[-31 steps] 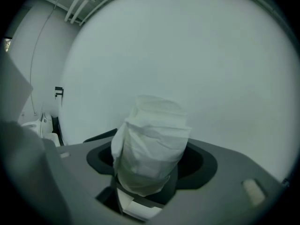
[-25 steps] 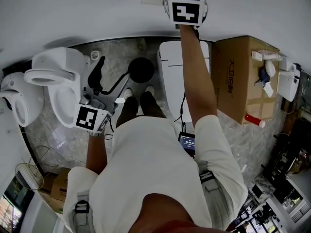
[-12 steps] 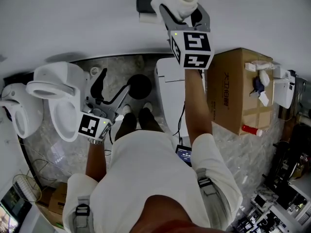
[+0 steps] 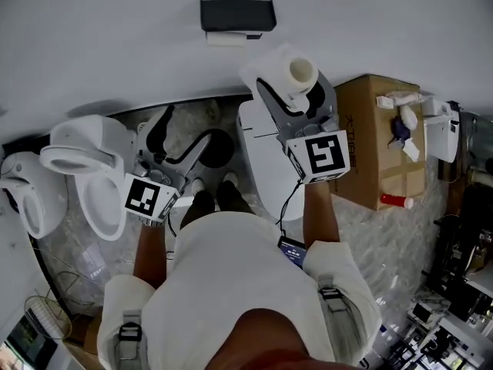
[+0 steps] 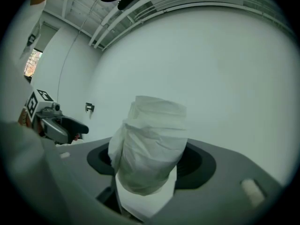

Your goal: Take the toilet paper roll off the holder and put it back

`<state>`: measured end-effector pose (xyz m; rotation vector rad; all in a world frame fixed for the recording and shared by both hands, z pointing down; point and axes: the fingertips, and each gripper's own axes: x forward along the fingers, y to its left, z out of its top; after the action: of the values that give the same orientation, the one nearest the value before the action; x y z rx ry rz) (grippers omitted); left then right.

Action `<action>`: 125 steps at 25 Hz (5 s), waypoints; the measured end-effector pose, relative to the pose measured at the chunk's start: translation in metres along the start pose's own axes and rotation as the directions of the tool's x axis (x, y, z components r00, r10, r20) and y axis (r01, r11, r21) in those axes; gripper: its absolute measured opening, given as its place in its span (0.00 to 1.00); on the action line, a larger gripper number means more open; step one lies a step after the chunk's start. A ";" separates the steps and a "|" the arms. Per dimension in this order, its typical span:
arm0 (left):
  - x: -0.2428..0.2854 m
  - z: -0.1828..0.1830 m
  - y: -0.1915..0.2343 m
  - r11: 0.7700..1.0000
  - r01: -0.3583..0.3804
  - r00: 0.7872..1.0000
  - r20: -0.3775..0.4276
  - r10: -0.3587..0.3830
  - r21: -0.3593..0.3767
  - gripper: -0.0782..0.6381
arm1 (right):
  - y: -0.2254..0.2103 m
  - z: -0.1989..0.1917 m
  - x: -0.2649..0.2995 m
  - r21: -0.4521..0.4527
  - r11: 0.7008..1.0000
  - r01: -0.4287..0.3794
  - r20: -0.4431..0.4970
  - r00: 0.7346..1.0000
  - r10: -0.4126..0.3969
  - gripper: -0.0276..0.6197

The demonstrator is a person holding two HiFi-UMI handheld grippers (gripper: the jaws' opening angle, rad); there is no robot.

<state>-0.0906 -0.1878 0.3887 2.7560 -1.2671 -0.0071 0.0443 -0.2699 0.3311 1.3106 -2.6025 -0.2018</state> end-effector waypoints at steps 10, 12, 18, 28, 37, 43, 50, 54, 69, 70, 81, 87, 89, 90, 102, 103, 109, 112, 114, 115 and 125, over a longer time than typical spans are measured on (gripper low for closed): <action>-0.003 0.001 -0.008 1.000 0.021 1.000 -0.008 -0.020 0.011 0.59 | 0.046 -0.025 -0.074 0.096 0.994 -0.059 -0.036 0.997 0.063 0.55; -0.001 0.003 -0.012 0.999 0.033 0.999 -0.004 -0.032 0.016 0.59 | 0.047 -0.025 -0.075 0.106 0.993 -0.053 -0.022 0.998 0.056 0.55; -0.005 0.001 -0.010 1.000 0.025 1.000 -0.010 -0.025 0.013 0.59 | 0.054 -0.026 -0.068 0.104 0.992 -0.071 -0.023 0.997 0.074 0.55; -0.005 0.001 -0.007 1.000 0.015 1.000 -0.005 -0.015 0.015 0.59 | 0.057 -0.026 -0.061 0.133 0.989 -0.068 0.002 0.998 0.069 0.55; 0.001 -0.003 -0.005 1.000 0.013 1.000 -0.010 -0.012 0.002 0.59 | 0.049 -0.022 -0.059 0.135 0.989 -0.063 0.020 0.998 0.061 0.55; 0.007 -0.021 -0.002 1.000 0.012 0.999 -0.042 -0.013 -0.026 0.59 | 0.027 0.000 -0.031 0.067 0.996 -0.062 0.052 0.997 0.059 0.55; 0.007 -0.040 0.001 0.999 -0.008 0.997 -0.072 0.004 -0.053 0.59 | -0.015 0.026 0.041 -0.008 0.999 -0.035 0.111 0.993 0.035 0.55; 0.008 -0.043 0.008 0.998 -0.026 0.996 -0.083 0.021 -0.059 0.59 | -0.034 0.020 0.096 -0.021 0.999 -0.035 0.072 0.997 0.037 0.55; 0.014 -0.044 0.026 0.996 -0.063 0.995 -0.076 0.058 -0.066 0.58 | -0.054 -0.036 0.197 -0.054 0.997 0.054 -0.181 0.981 -0.063 0.55; 0.014 -0.043 0.027 0.996 -0.063 0.996 -0.073 0.058 -0.065 0.58 | -0.054 -0.035 0.197 -0.066 0.996 0.062 -0.184 0.980 -0.073 0.55; 0.007 -0.036 0.025 0.996 -0.069 0.996 -0.065 0.065 -0.056 0.58 | -0.058 -0.034 0.187 -0.033 0.996 0.087 -0.158 0.983 -0.091 0.76; 0.001 -0.029 0.025 0.996 -0.075 0.996 -0.051 0.073 -0.047 0.58 | -0.055 -0.038 0.155 0.007 0.995 0.102 -0.140 0.985 -0.100 0.77; -0.001 -0.026 0.023 0.996 -0.072 0.997 -0.044 0.070 -0.043 0.58 | -0.048 -0.039 0.139 0.019 0.995 0.094 -0.133 0.987 -0.090 0.76; -0.001 -0.024 0.021 0.997 -0.070 0.997 -0.040 0.069 -0.042 0.58 | -0.043 -0.040 0.130 0.020 0.996 0.088 -0.131 0.988 -0.085 0.76; -0.007 -0.010 0.010 0.998 -0.058 0.998 -0.016 0.058 -0.017 0.58 | 0.010 -0.036 0.005 0.036 0.999 0.012 -0.059 0.998 -0.010 0.67; -0.007 -0.008 0.009 0.998 -0.055 0.998 -0.014 0.055 -0.015 0.58 | 0.013 -0.034 -0.005 0.036 0.999 0.009 -0.055 0.998 -0.008 0.65; -0.005 0.000 -0.001 0.999 -0.036 0.999 -0.004 0.036 -0.001 0.58 | 0.030 -0.022 -0.050 0.065 0.998 -0.006 0.024 1.000 0.004 0.35; -0.005 0.002 -0.007 1.000 -0.025 1.000 -0.005 0.025 0.006 0.57 | 0.040 -0.022 -0.058 0.053 0.998 -0.020 0.039 0.999 0.018 0.29; -0.004 0.004 -0.010 1.000 -0.017 1.000 -0.006 0.017 0.010 0.57 | 0.046 -0.023 -0.058 0.050 0.998 -0.030 0.039 0.999 0.028 0.28; -0.004 0.004 -0.010 1.000 -0.015 1.000 -0.006 0.015 0.011 0.57 | 0.048 -0.023 -0.058 0.056 0.998 -0.035 0.043 0.999 0.032 0.28; -0.012 0.005 -0.014 1.000 -0.025 1.000 -0.005 0.025 0.015 0.57 | 0.060 -0.010 -0.055 0.085 0.994 -0.069 0.075 0.995 0.063 0.31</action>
<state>-0.0882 -0.1704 0.3818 2.7504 -1.3059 0.0116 0.0326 -0.1901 0.3462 1.2647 -2.7392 -0.1282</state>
